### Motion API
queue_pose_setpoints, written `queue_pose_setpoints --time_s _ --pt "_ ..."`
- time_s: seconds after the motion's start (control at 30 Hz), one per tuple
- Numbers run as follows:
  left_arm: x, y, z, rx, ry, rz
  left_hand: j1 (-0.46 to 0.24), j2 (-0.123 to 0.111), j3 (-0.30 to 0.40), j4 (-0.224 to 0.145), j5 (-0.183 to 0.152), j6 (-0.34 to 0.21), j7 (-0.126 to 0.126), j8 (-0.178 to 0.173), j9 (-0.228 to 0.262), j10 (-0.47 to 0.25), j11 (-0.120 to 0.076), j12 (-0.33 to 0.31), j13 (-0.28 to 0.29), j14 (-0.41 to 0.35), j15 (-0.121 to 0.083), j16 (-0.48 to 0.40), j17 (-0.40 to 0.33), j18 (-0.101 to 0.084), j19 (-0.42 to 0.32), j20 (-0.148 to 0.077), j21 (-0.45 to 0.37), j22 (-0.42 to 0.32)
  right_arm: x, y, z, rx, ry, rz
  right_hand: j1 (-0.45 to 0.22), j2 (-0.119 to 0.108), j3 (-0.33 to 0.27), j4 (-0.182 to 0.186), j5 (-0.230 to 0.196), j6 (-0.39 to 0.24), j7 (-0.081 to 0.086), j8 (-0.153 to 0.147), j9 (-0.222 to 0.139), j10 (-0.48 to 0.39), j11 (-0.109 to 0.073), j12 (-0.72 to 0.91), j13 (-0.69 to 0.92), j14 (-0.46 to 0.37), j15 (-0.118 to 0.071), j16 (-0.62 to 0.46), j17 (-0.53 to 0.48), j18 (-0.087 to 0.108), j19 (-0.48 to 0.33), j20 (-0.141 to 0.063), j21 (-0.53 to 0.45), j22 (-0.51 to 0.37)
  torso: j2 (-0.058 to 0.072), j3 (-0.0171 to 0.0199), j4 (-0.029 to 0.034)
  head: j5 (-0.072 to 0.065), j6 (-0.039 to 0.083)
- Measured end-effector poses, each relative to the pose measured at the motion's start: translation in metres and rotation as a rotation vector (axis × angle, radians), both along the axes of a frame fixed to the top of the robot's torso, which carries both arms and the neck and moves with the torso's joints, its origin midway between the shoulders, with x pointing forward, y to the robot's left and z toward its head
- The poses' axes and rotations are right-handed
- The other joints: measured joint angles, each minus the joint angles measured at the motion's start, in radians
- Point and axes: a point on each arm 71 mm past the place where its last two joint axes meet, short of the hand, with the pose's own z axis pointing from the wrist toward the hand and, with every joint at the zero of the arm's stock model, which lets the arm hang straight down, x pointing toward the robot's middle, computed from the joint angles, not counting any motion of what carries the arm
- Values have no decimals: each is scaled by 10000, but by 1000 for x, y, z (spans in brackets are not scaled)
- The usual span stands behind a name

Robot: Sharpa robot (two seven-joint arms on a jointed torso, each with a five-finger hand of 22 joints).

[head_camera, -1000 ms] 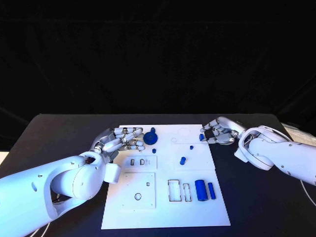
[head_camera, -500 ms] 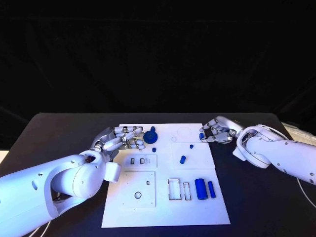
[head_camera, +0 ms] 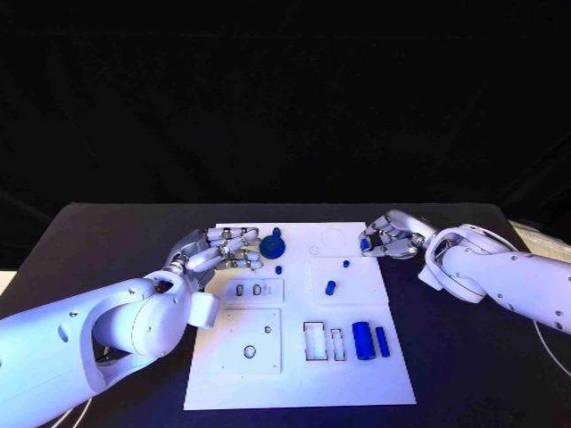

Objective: Assemble the parts on the task board

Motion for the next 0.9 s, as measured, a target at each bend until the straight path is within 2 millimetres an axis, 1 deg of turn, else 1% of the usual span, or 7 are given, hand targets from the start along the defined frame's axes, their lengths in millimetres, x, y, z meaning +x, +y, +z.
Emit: queue_pose_setpoints --time_s 0.13,0.2,0.3,0.4,0.47,0.73,0.9 --pt "0 0 0 1 2 -1 0 0 0 0 0 0 0 0 0 0 0 0 0 0 0 0 -1 -1 0 0 0 0 0 0 0 -35 27 6 -63 63 107 -27 -44 221 -69 97 26 -1 -1 41 40 -4 -5 26 0 1 36 -36 0 18 0 0 1 -5 -16" --pt "0 0 0 1 3 -1 0 0 0 0 0 0 0 0 0 0 0 0 0 0 0 0 -1 -1 0 0 0 0 0 0 -1 -51 32 12 -61 66 210 -53 -220 369 -110 146 34 -1 -2 59 40 -14 -95 26 0 0 36 -36 0 34 0 -1 0 -7 -20" --pt "0 0 0 0 5 -4 0 0 0 0 0 0 -1 0 0 0 0 0 0 0 0 0 -1 -1 0 0 0 -1 1 1 0 -90 10 18 -33 166 374 -129 -529 614 -199 227 34 -4 -6 98 40 -1 -150 26 0 1 88 -88 21 55 -1 -1 0 -8 -30" --pt "0 0 0 0 8 -6 0 0 0 0 0 0 0 0 0 0 0 0 0 0 0 0 1 -1 0 0 0 10 1 2 0 -167 -23 35 -25 210 565 -203 -780 676 -171 307 35 -17 -19 97 48 -5 -250 26 8 0 105 -181 41 98 -1 0 0 -8 -46" --pt "0 1 0 3 10 -3 0 0 0 0 0 0 0 0 0 0 0 0 0 0 0 0 8 -1 0 0 0 11 1 2 1 -218 -47 37 -78 263 634 -251 -888 677 -173 309 36 -17 -20 117 113 0 -256 26 8 0 108 -183 41 127 -1 0 0 -8 -58" --pt "2 3 -1 22 18 33 0 0 0 0 0 0 0 0 0 0 0 0 0 0 0 0 7 -1 0 0 0 10 -1 5 2 -406 -233 -118 -196 381 798 -221 -973 680 -176 310 34 36 -75 415 378 1 -329 26 7 0 177 -252 80 188 -20 -1 3 -3 -51" --pt "3 4 -2 31 19 51 0 0 0 0 0 0 0 0 0 0 1 0 0 0 0 0 6 -1 0 0 0 10 -7 16 11 -272 -341 -162 -249 435 799 -220 -992 681 -177 312 32 38 -77 345 359 1 -329 26 6 1 131 -297 80 127 -36 -12 -10 -3 -41"
